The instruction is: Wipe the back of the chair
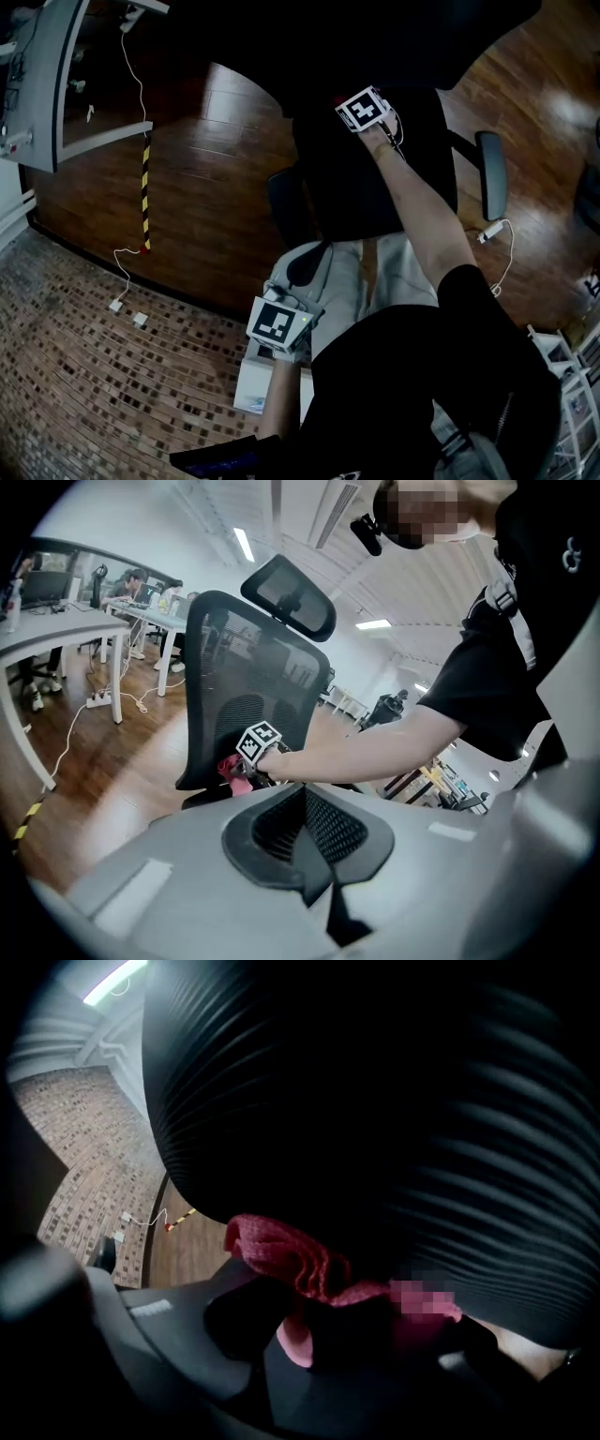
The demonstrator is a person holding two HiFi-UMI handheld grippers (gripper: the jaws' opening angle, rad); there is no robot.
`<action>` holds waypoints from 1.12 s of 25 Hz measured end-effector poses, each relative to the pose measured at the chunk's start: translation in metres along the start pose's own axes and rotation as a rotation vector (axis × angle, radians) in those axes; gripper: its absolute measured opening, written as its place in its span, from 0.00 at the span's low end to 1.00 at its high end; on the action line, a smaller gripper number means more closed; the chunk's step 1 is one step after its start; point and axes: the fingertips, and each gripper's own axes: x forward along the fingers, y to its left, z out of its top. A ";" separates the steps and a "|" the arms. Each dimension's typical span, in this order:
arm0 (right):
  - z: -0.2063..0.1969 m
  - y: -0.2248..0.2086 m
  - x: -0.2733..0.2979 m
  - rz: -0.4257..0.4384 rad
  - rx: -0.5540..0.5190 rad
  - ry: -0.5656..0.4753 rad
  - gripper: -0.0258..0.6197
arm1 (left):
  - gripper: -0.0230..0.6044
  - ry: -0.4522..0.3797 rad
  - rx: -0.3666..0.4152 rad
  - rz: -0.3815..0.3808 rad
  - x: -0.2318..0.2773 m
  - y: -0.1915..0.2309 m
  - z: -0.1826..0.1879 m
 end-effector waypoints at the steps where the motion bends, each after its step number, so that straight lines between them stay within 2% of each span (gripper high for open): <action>1: 0.005 0.012 0.004 0.007 -0.012 -0.002 0.12 | 0.02 -0.004 -0.004 0.008 -0.007 0.004 -0.002; 8: 0.029 0.086 0.018 0.056 -0.066 -0.018 0.12 | 0.02 -0.023 0.000 0.032 -0.042 0.024 -0.017; 11: 0.033 0.100 0.016 0.057 -0.087 -0.017 0.12 | 0.02 -0.045 -0.011 0.040 -0.049 0.029 -0.016; 14: 0.026 0.111 0.004 0.061 -0.084 -0.013 0.12 | 0.02 -0.080 0.013 0.044 -0.056 0.032 -0.018; 17: 0.031 0.124 -0.026 0.078 -0.099 -0.058 0.12 | 0.02 -0.107 0.021 0.041 -0.058 0.032 -0.010; 20: 0.066 0.136 -0.068 0.085 -0.143 -0.166 0.12 | 0.02 -0.139 0.023 0.034 -0.058 0.030 0.001; 28: 0.219 0.164 -0.196 0.067 -0.255 -0.476 0.12 | 0.02 -0.166 0.058 0.024 -0.060 0.025 0.018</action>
